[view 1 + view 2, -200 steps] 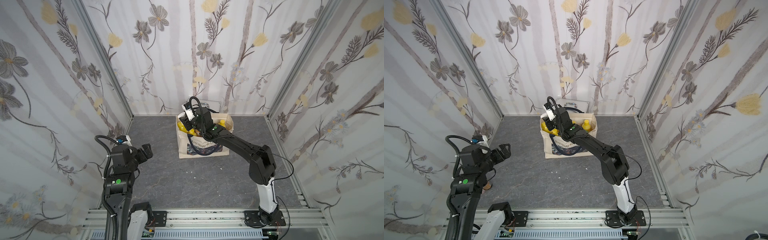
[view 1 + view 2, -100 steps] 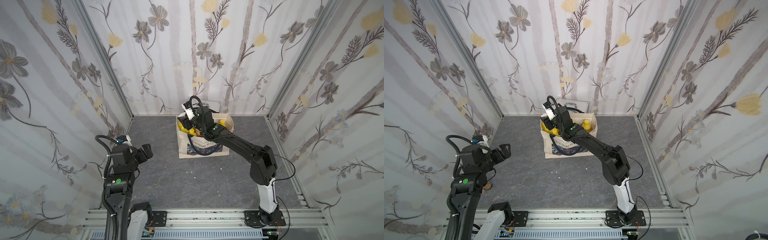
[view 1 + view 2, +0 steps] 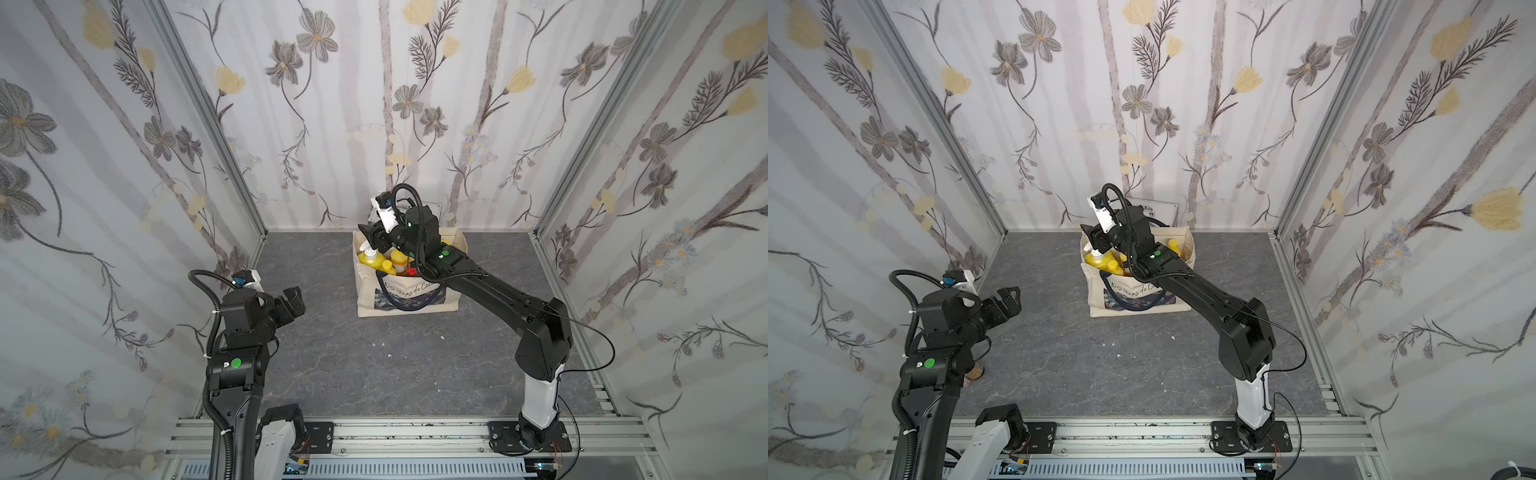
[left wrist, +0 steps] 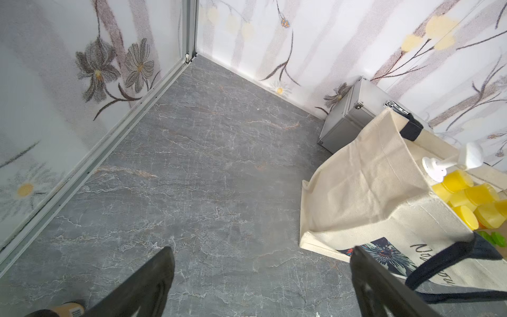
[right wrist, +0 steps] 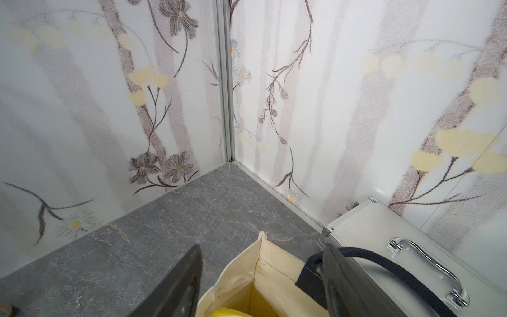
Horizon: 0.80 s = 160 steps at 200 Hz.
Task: Pack dish soap into the shopping bag
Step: Place the bottle of dish soap in the shopping bag, then reset both arms
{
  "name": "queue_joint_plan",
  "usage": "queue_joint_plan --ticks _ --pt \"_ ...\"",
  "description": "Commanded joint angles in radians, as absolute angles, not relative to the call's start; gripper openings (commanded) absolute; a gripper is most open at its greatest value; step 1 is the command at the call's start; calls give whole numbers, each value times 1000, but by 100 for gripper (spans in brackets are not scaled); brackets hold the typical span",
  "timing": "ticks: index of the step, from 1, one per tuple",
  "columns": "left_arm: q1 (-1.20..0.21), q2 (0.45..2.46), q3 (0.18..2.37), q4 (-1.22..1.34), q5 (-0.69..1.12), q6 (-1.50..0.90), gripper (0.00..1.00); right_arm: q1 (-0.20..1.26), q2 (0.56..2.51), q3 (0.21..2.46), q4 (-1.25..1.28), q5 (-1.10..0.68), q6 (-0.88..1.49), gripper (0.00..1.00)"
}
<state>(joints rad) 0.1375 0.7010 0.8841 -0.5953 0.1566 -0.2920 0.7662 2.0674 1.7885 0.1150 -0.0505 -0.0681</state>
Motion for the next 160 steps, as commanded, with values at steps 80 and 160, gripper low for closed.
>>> queue_joint_plan --ticks 80,160 --pt "117 792 902 -413 95 -477 100 685 1658 1525 1 139 -40 76" --pt "-120 1025 646 111 -260 -283 100 279 1037 700 188 375 66 100"
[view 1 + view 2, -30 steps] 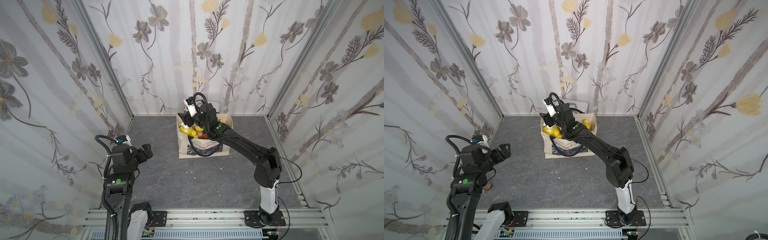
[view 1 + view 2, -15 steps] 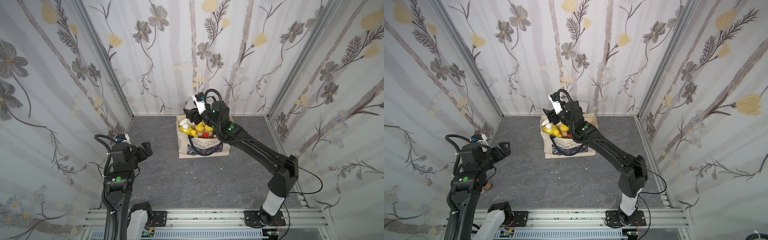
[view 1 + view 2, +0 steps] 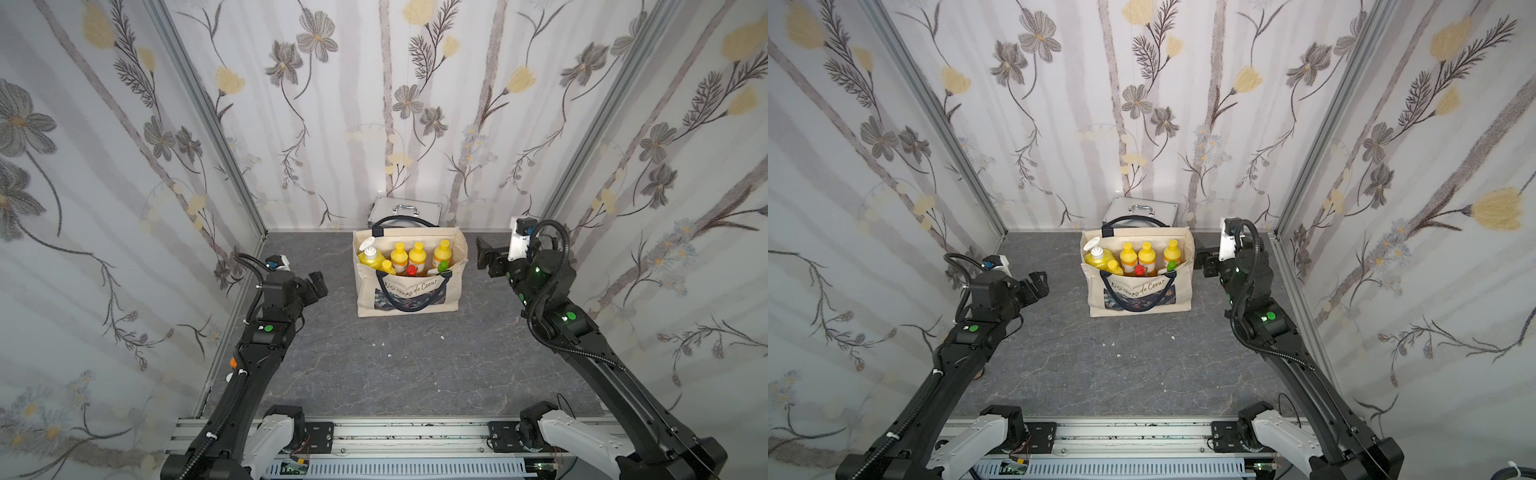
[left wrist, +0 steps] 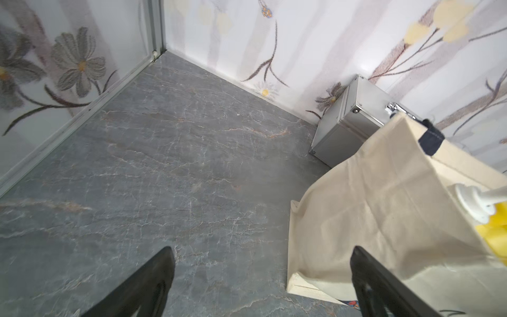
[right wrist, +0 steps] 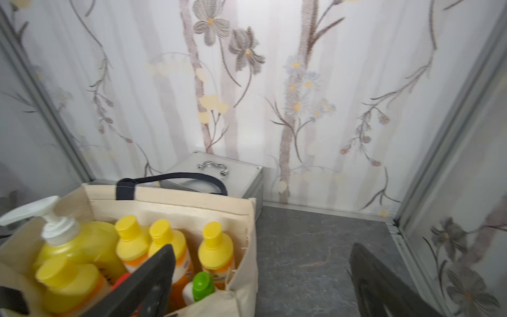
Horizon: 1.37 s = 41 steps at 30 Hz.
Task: Pack dish soap into the shopping bag
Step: Reset both arms
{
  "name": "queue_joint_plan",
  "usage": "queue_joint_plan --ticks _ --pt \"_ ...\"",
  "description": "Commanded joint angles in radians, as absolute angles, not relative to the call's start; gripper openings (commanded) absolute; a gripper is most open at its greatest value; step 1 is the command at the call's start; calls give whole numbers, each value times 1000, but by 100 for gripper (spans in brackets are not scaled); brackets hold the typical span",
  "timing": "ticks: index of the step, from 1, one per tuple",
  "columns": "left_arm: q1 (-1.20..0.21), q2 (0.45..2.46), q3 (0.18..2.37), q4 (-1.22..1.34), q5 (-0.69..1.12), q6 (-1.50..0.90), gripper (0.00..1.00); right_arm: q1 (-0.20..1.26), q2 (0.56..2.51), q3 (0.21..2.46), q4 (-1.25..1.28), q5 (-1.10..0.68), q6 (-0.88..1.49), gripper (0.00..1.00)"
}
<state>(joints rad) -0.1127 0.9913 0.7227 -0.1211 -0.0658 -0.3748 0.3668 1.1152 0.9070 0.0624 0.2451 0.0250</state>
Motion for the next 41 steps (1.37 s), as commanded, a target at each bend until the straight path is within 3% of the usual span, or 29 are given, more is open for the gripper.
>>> queue_joint_plan --ticks 1,5,9,14,19,26,41 --pt "-119 1028 641 119 -264 -278 100 275 1034 687 194 378 68 100" --pt "-115 1147 556 305 -343 -127 100 112 994 372 504 380 125 100" --pt "-112 1339 439 653 -260 37 100 17 1092 144 951 327 109 100" --pt "-39 1541 411 870 -177 -16 100 -11 1306 191 1109 220 97 100" --pt "-2 1575 330 1038 -79 -31 100 -18 1516 142 1415 116 82 100" --pt "3 1568 388 916 -48 -26 100 -13 1491 190 1283 176 101 100" --pt "3 1571 384 927 -49 -23 100 -6 1511 192 1312 149 78 100"
